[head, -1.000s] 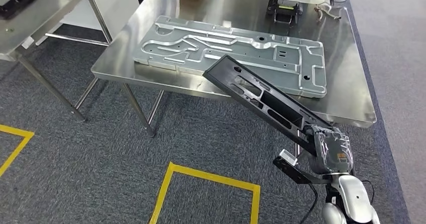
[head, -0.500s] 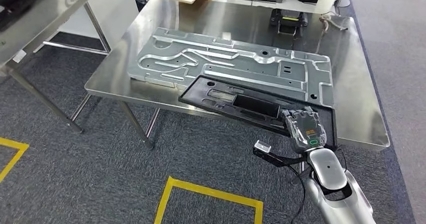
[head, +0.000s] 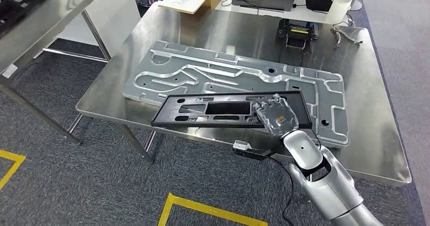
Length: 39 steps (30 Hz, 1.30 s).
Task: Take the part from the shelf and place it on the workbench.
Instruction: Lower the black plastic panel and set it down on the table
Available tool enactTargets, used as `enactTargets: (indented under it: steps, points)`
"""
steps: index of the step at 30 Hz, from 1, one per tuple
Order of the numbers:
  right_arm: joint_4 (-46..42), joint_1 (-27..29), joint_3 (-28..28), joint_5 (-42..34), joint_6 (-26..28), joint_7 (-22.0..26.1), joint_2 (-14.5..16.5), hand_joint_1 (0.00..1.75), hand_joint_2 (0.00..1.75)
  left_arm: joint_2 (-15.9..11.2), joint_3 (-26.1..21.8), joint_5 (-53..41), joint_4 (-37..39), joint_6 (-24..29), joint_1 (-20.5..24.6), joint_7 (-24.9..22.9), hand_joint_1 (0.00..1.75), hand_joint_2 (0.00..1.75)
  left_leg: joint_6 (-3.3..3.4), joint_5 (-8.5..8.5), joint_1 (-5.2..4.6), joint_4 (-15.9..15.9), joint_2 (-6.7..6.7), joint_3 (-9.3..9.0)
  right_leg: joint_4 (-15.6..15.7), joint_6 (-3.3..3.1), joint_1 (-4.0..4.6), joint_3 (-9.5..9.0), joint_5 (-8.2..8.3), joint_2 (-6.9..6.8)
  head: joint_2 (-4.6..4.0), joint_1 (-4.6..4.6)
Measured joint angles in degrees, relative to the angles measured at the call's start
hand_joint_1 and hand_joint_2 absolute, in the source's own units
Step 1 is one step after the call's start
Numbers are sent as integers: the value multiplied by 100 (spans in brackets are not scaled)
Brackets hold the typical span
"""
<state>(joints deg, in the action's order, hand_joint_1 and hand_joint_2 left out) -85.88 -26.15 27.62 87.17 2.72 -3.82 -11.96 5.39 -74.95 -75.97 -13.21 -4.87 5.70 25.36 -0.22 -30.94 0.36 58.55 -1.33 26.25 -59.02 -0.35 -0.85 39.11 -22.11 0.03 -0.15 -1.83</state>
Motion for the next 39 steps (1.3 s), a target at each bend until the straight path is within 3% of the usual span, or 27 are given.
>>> enactTargets:
  steps: [1, 3, 4, 6, 7, 8, 9, 12, 13, 15, 16, 18, 19, 21, 22, 23, 24, 26, 28, 29, 32, 33, 35, 36, 37, 38, 39]
  points:
    - [28, -79, 55, -8, 0, -19, 21, 175, 175, 1, 10, 0, 1, 0, 20, 2, 0, 0, -27, 75, 6, 213, 14, 79, 34, -49, -6, -76, -39, 0, 0, 1]
    - [91, -204, 148, -40, 5, -64, 56, 175, 175, 5, 26, 0, 2, 2, 49, -5, 0, 0, -73, 123, 23, 859, 46, 477, 75, -122, -1, -235, -135, 0, 0, 1]
    - [123, -236, 181, -68, 16, -84, 64, 175, 175, 6, 33, 1, 3, 5, 46, -13, 0, 0, -89, 13, 26, 1205, 58, 739, 87, -146, 6, -320, -202, 0, 0, 1]
    - [174, -256, 226, -136, 46, -120, 77, 175, 175, 7, 41, 9, 3, 14, 11, -31, 0, 0, -98, -429, 26, 1575, 73, 1173, 98, -162, 17, -516, -361, 7, 0, 0]
    - [192, -256, 238, -169, 63, -134, 79, 175, 175, 7, 43, 14, 3, 17, -9, -38, 0, 0, -88, -604, 26, 1545, 77, 1299, 99, -162, 22, -629, -447, 11, 0, 1]
    - [206, -256, 246, -198, 78, -145, 79, 175, 175, 7, 43, 17, 3, 19, -26, -43, 0, 0, -66, -618, 22, 1363, 81, 1358, 100, -159, 30, -749, -537, 16, 0, 0]
    - [215, -256, 249, -222, 93, -153, 79, 175, 175, 6, 44, 20, 3, 20, -40, -47, 0, 0, -29, -429, 13, 1076, 84, 1374, 102, -155, 40, -869, -628, 17, 0, 1]
    - [252, -250, 254, -269, 133, -166, 77, 175, 175, -10, 44, 27, 4, 20, -86, -63, 0, 0, 122, 790, -57, 189, 59, 1352, 115, -102, 73, -1118, -878, 49, 0, 2]
    - [263, -251, 254, -282, 143, -170, 76, 175, 175, -15, 45, 30, 4, 21, -98, -68, 0, 0, 154, 1002, -74, 60, 45, 1334, 107, -69, 82, -1171, -925, 64, 0, 2]
    - [271, -268, 245, -295, 153, -178, 75, 175, 175, -14, 48, 32, 5, 23, -90, -69, 0, 0, 186, 993, -63, -7, 35, 1224, 36, 1, 96, -1230, -933, 78, 0, 3]
    - [271, -277, 238, -298, 154, -181, 74, 175, 175, -12, 50, 33, 5, 22, -77, -67, 0, 0, 214, 967, -48, -45, 38, 1151, -116, 28, 92, -1187, -888, 71, 0, 3]
    - [274, -287, 226, -299, 157, -185, 73, 175, 175, -7, 53, 33, 5, 18, -53, -64, 0, 0, 262, 901, -25, -94, 42, 1004, -667, 79, 71, -866, -893, 56, 0, 4]
    - [279, -283, 225, -299, 158, -185, 74, 175, 175, -6, 54, 33, 5, 16, -46, -63, 0, 0, 278, 850, -26, -101, 43, 945, -993, 106, 56, -633, -981, 48, 0, 3]
    - [298, -269, 222, -301, 160, -184, 73, 175, 175, -6, 54, 33, 5, 14, -43, -64, 0, 0, 277, 726, -26, -100, 35, 817, -1405, 159, 21, -195, -1325, 39, 0, 3]
    - [309, -263, 221, -301, 159, -184, 73, 175, 175, -5, 55, 33, 5, 13, -48, -64, 0, 0, 272, 658, -25, -99, 29, 740, -1431, 178, 7, -52, -1461, 34, 0, 3]
    - [318, -261, 220, -305, 159, -184, 72, 175, 175, -3, 55, 33, 5, 12, -55, -64, 0, 0, 262, 584, -24, -97, 24, 650, -1316, 189, -2, 24, -1479, 28, 0, 3]
    - [325, -260, 220, -312, 161, -184, 72, 175, 175, -1, 55, 34, 5, 11, -58, -64, 0, 0, 250, 516, -23, -94, 20, 553, -1076, 191, -6, 35, -1338, 22, 0, 3]
    - [344, -254, 214, -333, 172, -184, 72, 175, 175, 6, 55, 37, 6, 10, -56, -63, 0, 0, 213, 376, -27, -73, 14, 378, -421, 162, -2, -29, -629, 16, 0, 3]
    - [378, -238, 198, -362, 202, -189, 73, 175, 175, 10, 55, 49, 10, 8, -45, -55, 0, 0, 137, 251, -33, -43, -2, 305, -59, 80, 33, -67, -112, 17, 0, 5]
    - [390, -230, 190, -376, 219, -194, 74, 175, 175, 11, 55, 55, 11, 7, -42, -50, 0, 0, 96, 215, -36, -19, -7, 286, -21, 34, 52, -68, -36, 20, 0, 4]
    - [396, -232, 155, -398, 253, -205, 76, 175, 175, 16, 55, 61, 12, 5, -36, -40, 0, 0, 8, 149, -23, 166, 19, 320, 16, -97, 46, -169, -87, 27, 0, 2]
    - [396, -235, 144, -398, 256, -207, 77, 131, 175, 20, 55, 62, 13, 5, -32, -39, 0, 44, -18, 75, -15, 374, 38, 421, 37, -135, 38, -215, -105, 25, 0, 3]
    - [397, -232, 135, -399, 257, -209, 82, 44, 175, 26, 55, 63, 15, 4, -28, -37, 0, 131, -76, -197, 4, 1030, 71, 796, 54, -179, 40, -275, -154, 19, 0, 2]
    - [400, -226, 135, -403, 257, -209, 84, 0, 175, 27, 55, 63, 16, 6, -30, -38, 0, 131, -99, -335, 11, 1340, 78, 1002, 51, -188, 44, -296, -180, 19, 0, 2]
    - [403, -217, 135, -409, 257, -208, 85, 0, 175, 27, 55, 58, 16, 7, -33, -41, 0, 87, -113, -400, 17, 1533, 83, 1163, 47, -190, 48, -318, -208, 20, 0, 2]
    - [408, -210, 135, -418, 257, -207, 85, 0, 175, 27, 55, 53, 16, -2, -36, -49, 0, 44, -115, -340, 19, 1535, 86, 1237, 40, -188, 51, -344, -236, 22, 0, 2]
    - [413, -205, 135, -427, 257, -204, 86, 0, 175, 27, 56, 53, 16, -23, -38, -55, 0, 0, -106, -158, 20, 1341, 88, 1216, 33, -183, 53, -376, -264, 23, 0, 2]
